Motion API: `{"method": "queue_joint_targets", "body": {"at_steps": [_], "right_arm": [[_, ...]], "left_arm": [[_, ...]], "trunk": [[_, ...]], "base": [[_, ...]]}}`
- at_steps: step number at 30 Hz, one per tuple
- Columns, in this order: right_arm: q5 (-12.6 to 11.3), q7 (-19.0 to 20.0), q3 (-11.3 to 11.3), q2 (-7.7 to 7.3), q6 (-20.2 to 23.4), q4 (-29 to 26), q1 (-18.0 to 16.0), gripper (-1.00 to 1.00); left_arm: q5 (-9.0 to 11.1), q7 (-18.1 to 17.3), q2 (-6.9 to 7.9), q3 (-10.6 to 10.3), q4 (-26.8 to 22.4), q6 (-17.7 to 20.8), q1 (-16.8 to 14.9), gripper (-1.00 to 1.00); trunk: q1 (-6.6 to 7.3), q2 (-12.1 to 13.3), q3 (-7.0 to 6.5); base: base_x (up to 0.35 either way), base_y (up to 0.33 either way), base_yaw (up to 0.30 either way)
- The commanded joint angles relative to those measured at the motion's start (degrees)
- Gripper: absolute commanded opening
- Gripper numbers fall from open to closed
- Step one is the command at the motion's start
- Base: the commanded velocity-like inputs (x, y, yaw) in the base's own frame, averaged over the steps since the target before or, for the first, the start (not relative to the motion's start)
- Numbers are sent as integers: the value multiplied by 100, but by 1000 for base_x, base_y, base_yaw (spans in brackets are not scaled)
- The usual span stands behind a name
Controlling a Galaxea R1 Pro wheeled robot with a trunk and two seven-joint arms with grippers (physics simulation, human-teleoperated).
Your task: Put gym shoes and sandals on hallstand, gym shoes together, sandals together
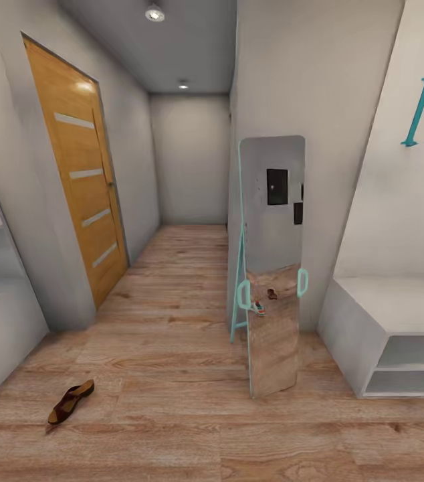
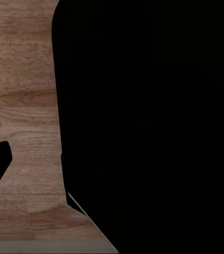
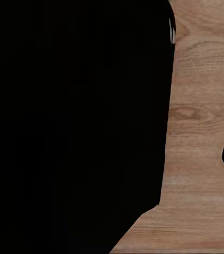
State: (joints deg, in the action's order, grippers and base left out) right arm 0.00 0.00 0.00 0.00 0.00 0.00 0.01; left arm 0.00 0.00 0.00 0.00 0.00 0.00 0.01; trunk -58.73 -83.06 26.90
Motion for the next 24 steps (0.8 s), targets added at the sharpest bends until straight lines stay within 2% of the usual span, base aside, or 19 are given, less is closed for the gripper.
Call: {"method": "queue_joint_targets", "body": {"at_steps": [1,5,8,13,24], "right_arm": [[0,0,0,0,0,0,-1,100],[-6,-18,-18,130,-17,-114,-48,100],[0,-18,-18,149,-21,-121,-50,100],[20,-18,-14,290,-163,-284,-74,100],[33,-25,-3,327,-411,-498,-79,100]], "left_arm": [[0,0,0,0,0,0,-1,100],[13,-36,-7,16,73,28,7,100],[12,-32,-8,24,70,25,7,100],[17,-27,-9,34,56,-3,8,100],[18,-26,-9,36,51,-8,8,100]], "trunk": [[0,-2,3],[0,-2,3],[0,-2,3],[0,-2,3],[0,-2,3]], "base": [[0,0,0],[0,0,0],[0,0,0],[0,0,0],[0,0,0]]}}
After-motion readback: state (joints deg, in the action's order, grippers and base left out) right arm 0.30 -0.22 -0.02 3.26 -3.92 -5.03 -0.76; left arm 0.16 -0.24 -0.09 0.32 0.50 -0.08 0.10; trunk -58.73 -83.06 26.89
